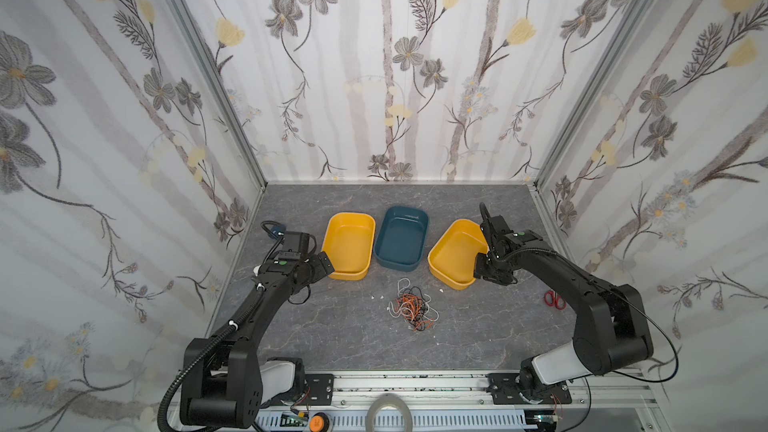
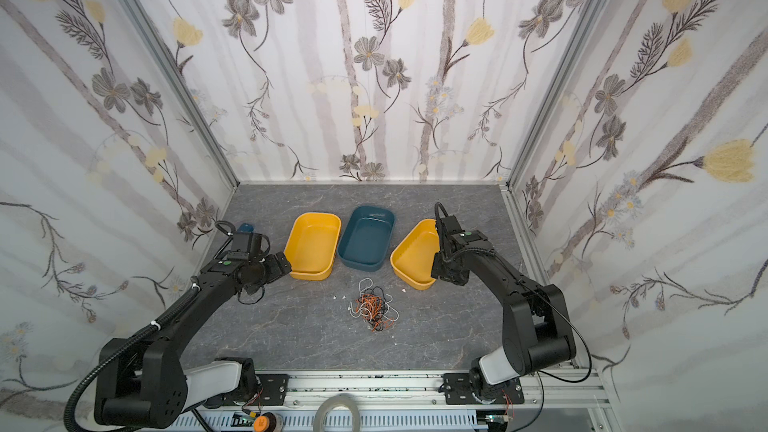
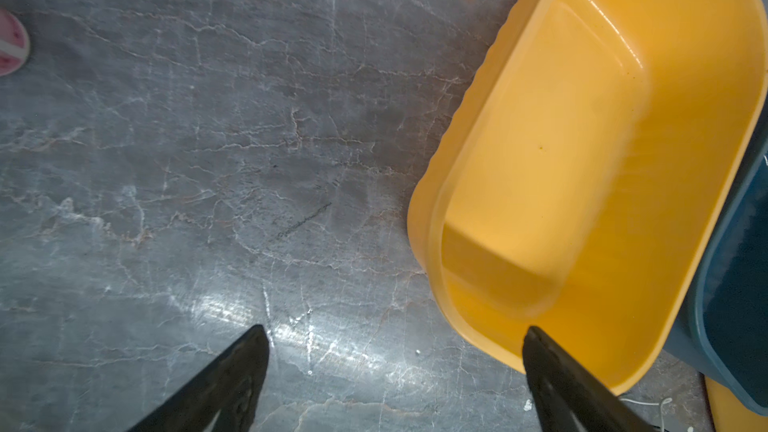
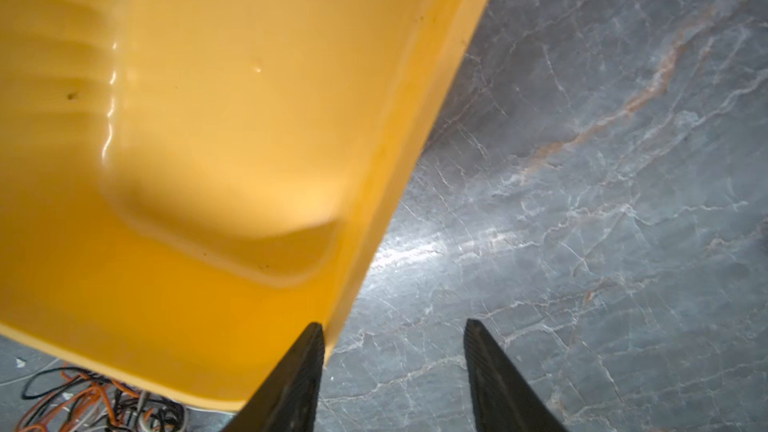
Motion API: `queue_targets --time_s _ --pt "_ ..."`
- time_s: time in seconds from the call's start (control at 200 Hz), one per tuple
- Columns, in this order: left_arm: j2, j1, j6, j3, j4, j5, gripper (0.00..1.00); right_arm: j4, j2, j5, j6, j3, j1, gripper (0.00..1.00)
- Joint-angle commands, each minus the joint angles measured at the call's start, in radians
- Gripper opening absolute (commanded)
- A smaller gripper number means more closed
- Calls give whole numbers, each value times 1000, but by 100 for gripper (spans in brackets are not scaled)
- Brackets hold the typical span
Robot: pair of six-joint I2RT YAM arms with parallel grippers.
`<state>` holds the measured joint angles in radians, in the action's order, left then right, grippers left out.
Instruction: Untangle the cables
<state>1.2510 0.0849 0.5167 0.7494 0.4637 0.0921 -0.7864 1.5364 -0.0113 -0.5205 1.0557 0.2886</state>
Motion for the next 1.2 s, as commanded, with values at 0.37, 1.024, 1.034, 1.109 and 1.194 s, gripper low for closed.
queue_targets --time_s 0.37,1.024,1.034,1.109,1.194 --pt "169 -12 -23 54 -115 28 93 96 185 -39 133 115 -11 29" --pt "303 6 -99 151 -144 86 82 99 328 -49 387 278 -64 22" --pt "304 8 -98 152 -145 88 82 99 331 -49 389 283 -63 22" --pt "310 25 -105 162 -151 91 81 101 341 -45 404 301 -63 22" --pt "319 50 -116 179 -149 90 81 108 350 -60 426 317 -65 22"
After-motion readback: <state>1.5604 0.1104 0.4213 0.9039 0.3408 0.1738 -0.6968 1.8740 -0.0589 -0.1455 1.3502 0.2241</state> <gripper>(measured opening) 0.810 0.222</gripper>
